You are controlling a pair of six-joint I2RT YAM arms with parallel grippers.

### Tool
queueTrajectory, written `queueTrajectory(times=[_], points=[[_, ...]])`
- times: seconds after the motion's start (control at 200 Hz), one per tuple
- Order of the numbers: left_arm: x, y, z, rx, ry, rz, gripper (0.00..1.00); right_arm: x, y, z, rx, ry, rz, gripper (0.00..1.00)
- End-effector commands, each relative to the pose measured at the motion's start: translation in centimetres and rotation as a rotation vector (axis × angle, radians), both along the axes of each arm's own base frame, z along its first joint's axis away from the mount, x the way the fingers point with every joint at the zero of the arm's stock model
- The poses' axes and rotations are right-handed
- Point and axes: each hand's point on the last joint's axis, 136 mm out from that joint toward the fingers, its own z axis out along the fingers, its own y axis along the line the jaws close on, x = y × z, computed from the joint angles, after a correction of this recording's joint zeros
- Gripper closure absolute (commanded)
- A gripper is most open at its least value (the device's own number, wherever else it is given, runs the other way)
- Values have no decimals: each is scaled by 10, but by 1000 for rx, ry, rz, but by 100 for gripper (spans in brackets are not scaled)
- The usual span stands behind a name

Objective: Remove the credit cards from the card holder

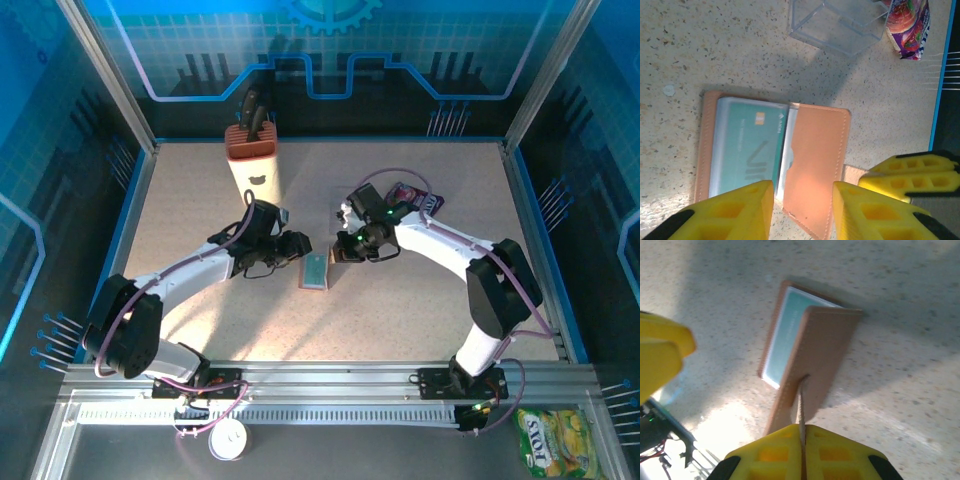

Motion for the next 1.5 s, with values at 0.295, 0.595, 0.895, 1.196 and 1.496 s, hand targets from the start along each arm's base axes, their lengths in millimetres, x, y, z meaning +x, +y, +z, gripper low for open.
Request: queueTrajectory(times=[0.295,0.595,0.895,1.196,1.496], points=[[-9,8,-47,20,91,17,76,-10,-55,-44,-63,81,-100,91],[-13,9,-72,37,166,24,85,-4,-67,-64,-66,91,-137,91],[-13,3,-84,14,202,13,94,-1,-76,-70,-53,101,-149,91],[-14,1,-96,2,242,19,100,-3,-78,-73,-53,107,-154,91],[-18,10,-112,26,295,42,100,-10,-94,-84,-107,129,-188,92]])
